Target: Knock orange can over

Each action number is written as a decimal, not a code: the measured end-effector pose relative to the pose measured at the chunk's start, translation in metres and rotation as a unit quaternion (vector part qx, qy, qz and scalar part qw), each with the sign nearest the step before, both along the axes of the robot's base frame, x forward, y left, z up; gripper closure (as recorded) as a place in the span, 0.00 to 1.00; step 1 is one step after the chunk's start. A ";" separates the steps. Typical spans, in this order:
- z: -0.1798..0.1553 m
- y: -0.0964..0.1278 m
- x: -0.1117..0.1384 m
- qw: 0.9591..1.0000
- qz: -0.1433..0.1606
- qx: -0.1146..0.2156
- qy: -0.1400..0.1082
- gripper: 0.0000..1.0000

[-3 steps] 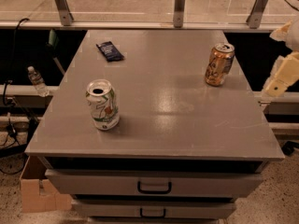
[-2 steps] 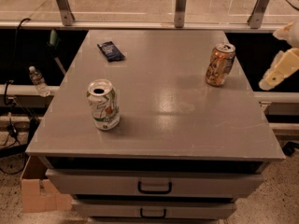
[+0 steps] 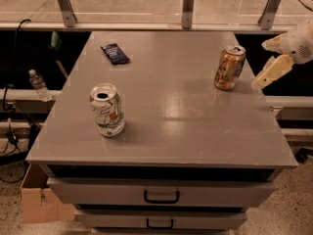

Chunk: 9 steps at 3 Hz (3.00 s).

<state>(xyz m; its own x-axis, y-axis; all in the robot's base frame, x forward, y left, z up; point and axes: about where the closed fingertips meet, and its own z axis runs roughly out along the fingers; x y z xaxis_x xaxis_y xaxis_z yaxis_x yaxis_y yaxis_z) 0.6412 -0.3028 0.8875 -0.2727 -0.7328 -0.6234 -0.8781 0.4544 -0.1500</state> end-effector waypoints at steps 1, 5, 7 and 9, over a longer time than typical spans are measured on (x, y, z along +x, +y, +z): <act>-0.004 0.029 -0.004 0.998 0.033 0.062 0.007 0.00; 0.041 0.218 -0.043 0.958 0.225 0.174 -0.014 0.00; 0.058 0.224 -0.033 0.957 0.229 0.172 -0.036 0.00; 0.091 0.132 -0.020 0.976 0.142 0.140 -0.085 0.00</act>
Offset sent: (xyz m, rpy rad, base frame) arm -0.0421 0.0985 -0.0136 0.2619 0.0600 0.2267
